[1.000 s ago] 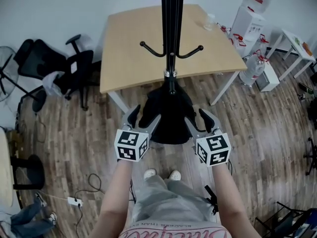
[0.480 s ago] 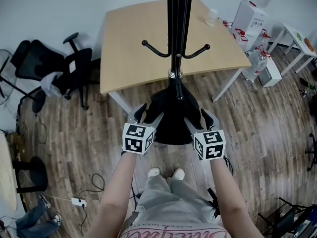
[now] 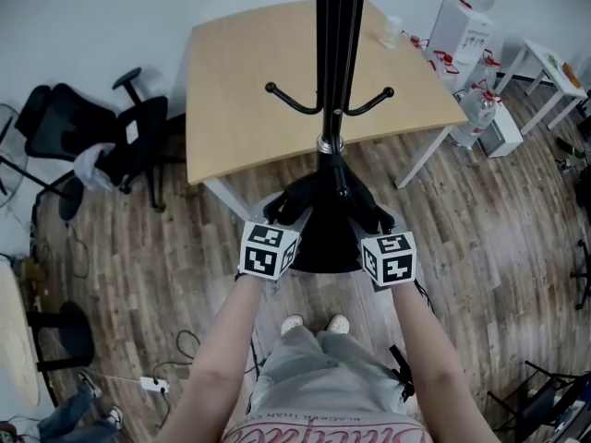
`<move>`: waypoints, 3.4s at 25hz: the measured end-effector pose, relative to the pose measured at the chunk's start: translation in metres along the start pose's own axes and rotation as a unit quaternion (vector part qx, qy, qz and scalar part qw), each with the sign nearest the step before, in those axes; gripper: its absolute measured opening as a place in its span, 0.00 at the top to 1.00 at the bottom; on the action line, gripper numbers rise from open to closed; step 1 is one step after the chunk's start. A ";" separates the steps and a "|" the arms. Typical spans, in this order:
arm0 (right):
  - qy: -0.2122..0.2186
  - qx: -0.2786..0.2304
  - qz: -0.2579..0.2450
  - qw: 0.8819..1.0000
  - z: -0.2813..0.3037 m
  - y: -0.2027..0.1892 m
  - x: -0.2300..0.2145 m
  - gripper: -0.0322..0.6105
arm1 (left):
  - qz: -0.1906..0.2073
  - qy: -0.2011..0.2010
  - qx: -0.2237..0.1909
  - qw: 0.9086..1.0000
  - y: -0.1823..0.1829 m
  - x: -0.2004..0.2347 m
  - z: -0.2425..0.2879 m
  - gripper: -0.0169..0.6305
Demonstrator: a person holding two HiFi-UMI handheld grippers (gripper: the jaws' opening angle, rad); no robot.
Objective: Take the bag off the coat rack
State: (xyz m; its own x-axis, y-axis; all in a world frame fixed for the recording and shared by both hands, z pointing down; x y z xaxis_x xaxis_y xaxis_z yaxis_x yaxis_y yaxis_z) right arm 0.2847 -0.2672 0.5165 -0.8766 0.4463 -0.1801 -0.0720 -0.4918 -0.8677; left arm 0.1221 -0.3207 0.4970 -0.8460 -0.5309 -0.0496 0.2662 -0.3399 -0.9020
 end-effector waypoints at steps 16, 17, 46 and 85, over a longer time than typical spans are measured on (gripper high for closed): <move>-0.029 -0.003 0.027 0.999 -0.013 0.009 -0.002 0.82 | -0.013 0.016 -0.001 1.000 0.006 -0.004 -0.010 0.85; -0.028 -0.004 0.026 0.999 -0.015 0.010 0.000 0.82 | -0.012 0.015 -0.002 1.000 0.007 -0.004 -0.012 0.85; 0.013 -0.041 -0.020 0.999 -0.079 0.021 0.050 0.84 | -0.026 0.063 -0.058 0.996 0.019 -0.027 -0.099 0.86; 0.045 -0.120 -0.106 0.986 -0.061 0.106 0.188 0.84 | 0.001 0.145 -0.150 0.978 0.059 0.078 -0.227 0.87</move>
State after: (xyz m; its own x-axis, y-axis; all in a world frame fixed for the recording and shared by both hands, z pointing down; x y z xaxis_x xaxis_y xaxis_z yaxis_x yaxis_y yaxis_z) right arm 0.1414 -0.1901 0.3630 -0.8072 0.5902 -0.0130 -0.1256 -0.1932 -0.9731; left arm -0.0331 -0.2060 0.3423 -0.9527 -0.2735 -0.1325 0.1579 -0.0729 -0.9848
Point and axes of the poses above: the fingertips, and each gripper's own axes: z forward along the fingers, x to its left, y out of its top, the point moved 4 cm from there along -z, backward along the fingers, and after that the axes turned 15 degrees about y, right-handed, at the moved point
